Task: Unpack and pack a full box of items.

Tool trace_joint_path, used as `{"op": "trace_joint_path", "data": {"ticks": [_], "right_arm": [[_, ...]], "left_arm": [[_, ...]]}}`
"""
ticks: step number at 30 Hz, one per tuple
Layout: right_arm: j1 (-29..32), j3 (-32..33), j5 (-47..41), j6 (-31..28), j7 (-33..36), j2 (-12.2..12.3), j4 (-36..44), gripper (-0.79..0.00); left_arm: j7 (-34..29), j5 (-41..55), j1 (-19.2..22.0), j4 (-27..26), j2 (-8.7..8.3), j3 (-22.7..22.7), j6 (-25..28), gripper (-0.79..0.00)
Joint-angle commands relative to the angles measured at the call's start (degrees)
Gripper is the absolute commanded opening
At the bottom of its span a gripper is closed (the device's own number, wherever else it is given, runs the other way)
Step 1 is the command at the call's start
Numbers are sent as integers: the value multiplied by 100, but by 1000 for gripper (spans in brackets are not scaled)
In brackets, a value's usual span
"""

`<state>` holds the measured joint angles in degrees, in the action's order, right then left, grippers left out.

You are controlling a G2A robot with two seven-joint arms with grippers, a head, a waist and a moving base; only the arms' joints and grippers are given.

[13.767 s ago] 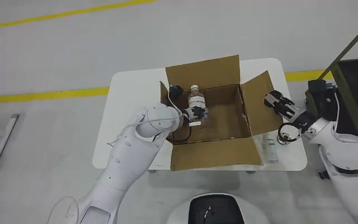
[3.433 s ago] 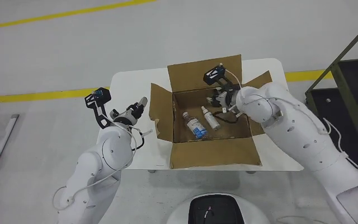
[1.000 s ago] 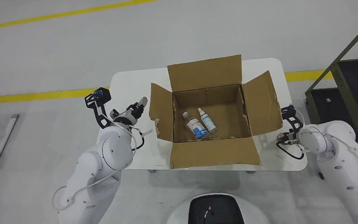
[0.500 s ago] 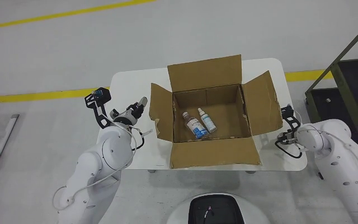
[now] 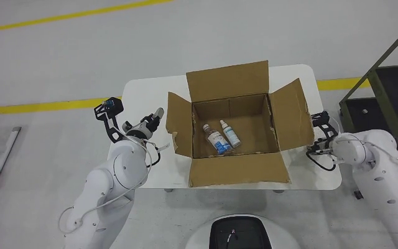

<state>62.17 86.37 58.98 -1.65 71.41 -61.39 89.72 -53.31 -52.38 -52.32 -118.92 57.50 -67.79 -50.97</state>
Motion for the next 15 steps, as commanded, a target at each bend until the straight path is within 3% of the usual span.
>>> {"op": "trace_joint_path", "data": {"ticks": [1, 8, 11, 15], "right_arm": [[209, 686, -595, 31, -505, 37, 603, -785], [1119, 2474, -2787, -460, -1373, 82, 1990, -785], [1213, 2750, -3829, -973, -1608, 79, 2221, -785], [1093, 2558, -4644, -1461, -1512, 104, 2378, -785]], "left_arm": [[0, 0, 0, 0, 0, 0, 0, 0], [0, 0, 0, 0, 0, 0, 0, 0], [0, 0, 0, 0, 0, 0, 0, 0], [0, 0, 0, 0, 0, 0, 0, 0]]}}
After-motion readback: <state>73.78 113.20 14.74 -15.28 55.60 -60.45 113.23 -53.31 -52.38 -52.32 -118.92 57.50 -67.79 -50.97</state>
